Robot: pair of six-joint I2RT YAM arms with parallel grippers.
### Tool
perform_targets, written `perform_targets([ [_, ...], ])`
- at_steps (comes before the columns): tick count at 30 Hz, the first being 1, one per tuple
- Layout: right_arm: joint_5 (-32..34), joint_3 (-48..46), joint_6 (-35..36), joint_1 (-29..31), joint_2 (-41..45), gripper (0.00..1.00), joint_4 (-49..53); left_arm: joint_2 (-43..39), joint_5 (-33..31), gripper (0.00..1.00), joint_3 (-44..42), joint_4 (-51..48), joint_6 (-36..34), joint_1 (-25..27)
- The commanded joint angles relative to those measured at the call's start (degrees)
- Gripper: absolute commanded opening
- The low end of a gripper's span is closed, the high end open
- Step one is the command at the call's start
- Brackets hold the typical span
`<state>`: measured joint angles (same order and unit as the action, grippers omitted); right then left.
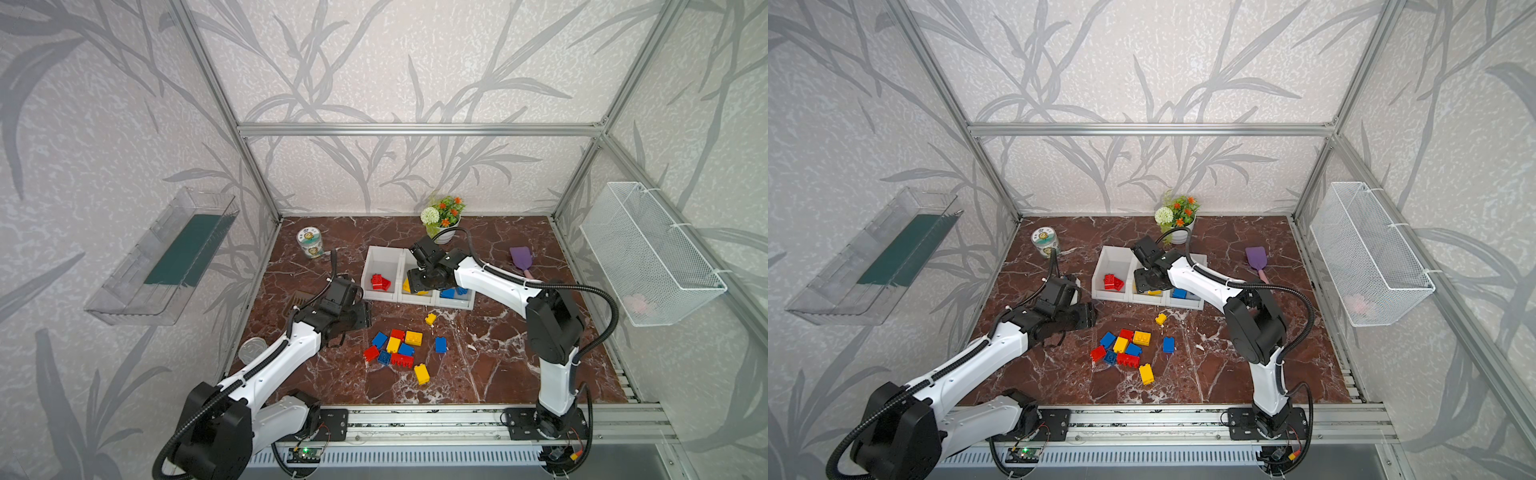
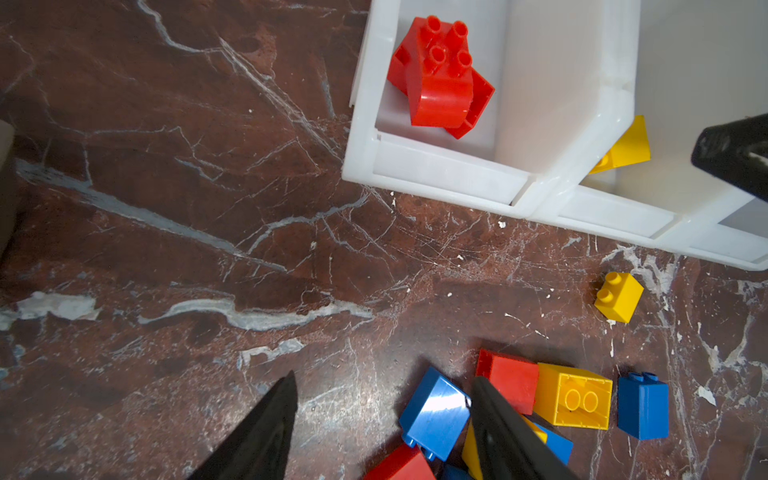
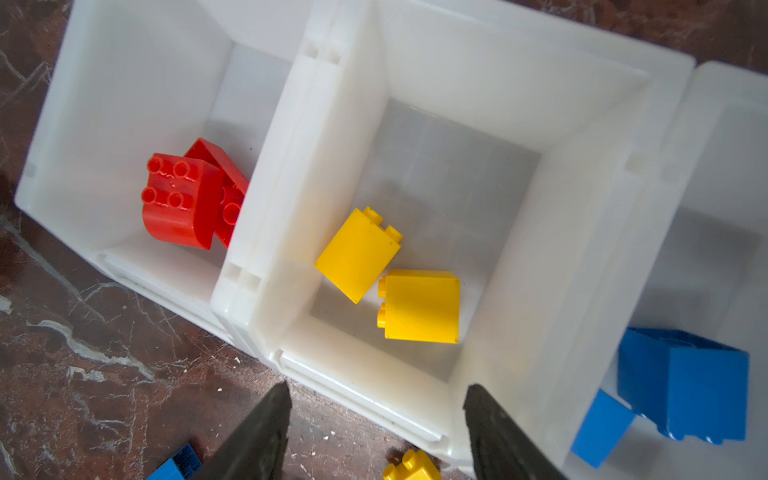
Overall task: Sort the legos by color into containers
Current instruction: 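Release the yellow brick into the middle compartment and withdraw the right gripper, then lower the left gripper onto a yellow brick in the pile and grasp it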
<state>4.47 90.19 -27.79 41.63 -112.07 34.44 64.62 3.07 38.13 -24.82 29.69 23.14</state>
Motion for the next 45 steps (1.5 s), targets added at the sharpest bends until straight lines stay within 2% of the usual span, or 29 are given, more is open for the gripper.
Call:
perform_targets([
  [1,0.5,-0.7,-0.1,-0.2,4.8,0.68,1.0,-0.8,-0.3,0.68,-0.5,0.2,0.9,-0.2],
  [4,-0.1,-3.3,-0.4,-0.1,7.6,0.69,0.2,-0.8,0.3,0.69,-0.7,0.4,0.9,-0.2],
  [9,-1.1,-12.7,-3.0,0.1,13.9,0.69,-2.9,-0.4,2.0,0.68,-1.5,1.7,1.1,0.0],
  [14,-0.1,-22.5,-6.3,1.1,23.6,0.69,-3.1,1.0,3.8,0.69,-1.3,1.9,1.1,1.4],
  [19,1.6,-33.0,-11.9,2.9,33.1,0.69,-2.7,1.4,4.0,0.69,-0.6,0.7,1.4,5.7],
  [25,4.8,-42.2,-16.0,2.9,43.6,0.69,-2.6,3.3,2.4,0.69,0.6,0.0,1.2,13.9],
  [34,5.8,-45.1,-17.6,2.9,46.8,0.69,-1.3,10.2,2.4,0.68,2.6,0.7,1.9,20.0],
  [45,6.3,-46.5,-18.4,2.9,47.7,0.69,-0.5,14.9,1.0,0.58,4.0,-0.5,1.1,22.2],
])
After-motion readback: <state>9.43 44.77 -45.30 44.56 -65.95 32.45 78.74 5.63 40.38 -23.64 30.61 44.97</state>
